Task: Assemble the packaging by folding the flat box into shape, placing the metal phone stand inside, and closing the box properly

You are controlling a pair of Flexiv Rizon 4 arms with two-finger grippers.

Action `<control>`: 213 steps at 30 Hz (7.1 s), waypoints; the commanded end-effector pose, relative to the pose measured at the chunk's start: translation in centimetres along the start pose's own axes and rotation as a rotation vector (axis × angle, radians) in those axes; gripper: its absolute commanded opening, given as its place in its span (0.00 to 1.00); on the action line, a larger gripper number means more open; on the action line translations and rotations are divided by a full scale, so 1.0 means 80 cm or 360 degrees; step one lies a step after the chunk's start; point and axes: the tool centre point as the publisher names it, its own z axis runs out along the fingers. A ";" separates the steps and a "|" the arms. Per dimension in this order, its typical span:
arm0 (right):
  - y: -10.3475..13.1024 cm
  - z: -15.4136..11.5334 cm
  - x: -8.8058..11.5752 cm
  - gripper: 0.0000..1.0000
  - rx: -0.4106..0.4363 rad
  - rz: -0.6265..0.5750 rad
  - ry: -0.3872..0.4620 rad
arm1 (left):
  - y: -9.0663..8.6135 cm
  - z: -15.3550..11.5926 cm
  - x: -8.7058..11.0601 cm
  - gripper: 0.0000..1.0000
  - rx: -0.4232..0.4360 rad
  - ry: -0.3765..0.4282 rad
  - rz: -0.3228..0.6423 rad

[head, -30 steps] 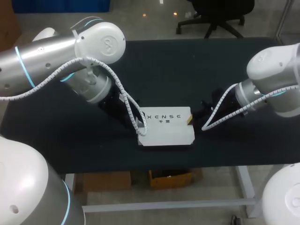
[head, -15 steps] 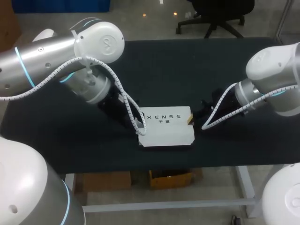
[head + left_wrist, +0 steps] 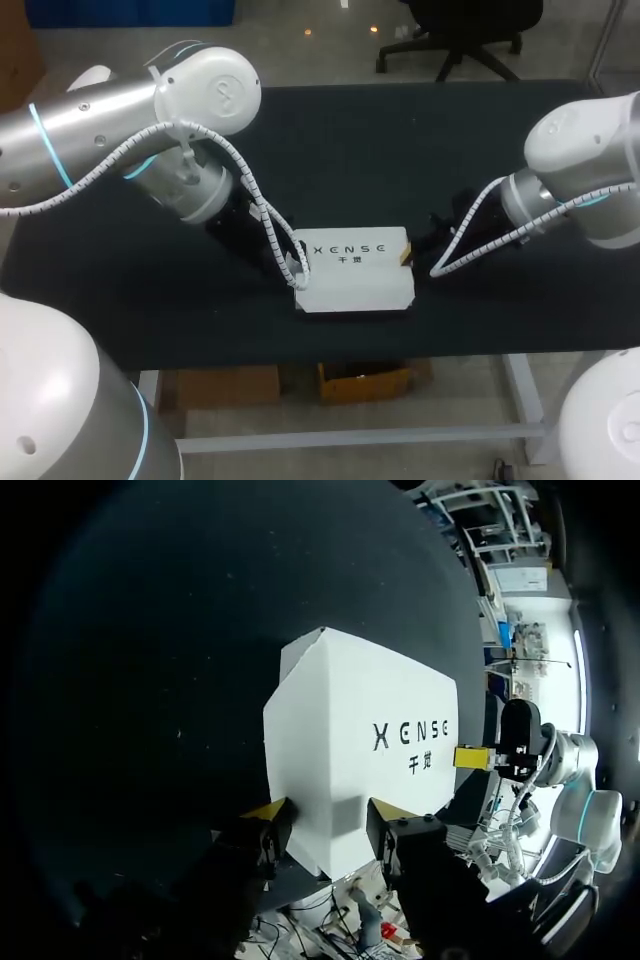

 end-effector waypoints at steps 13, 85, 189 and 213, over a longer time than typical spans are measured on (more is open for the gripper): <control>0.001 0.002 0.000 0.31 0.0001 0.0000 0.0002 | -0.002 0.001 -0.001 0.51 -0.0009 0.0005 0.0002; -0.002 -0.002 0.016 0.35 0.0133 0.0151 0.0016 | 0.004 0.000 0.014 0.52 -0.0122 0.0040 0.0010; -0.005 -0.015 0.037 0.35 0.0391 0.0270 0.0079 | 0.004 -0.016 0.032 0.49 -0.0340 0.0002 -0.0103; 0.000 -0.021 0.036 0.35 0.0460 0.0295 0.0103 | 0.003 -0.016 0.035 0.49 -0.0392 0.0004 -0.0136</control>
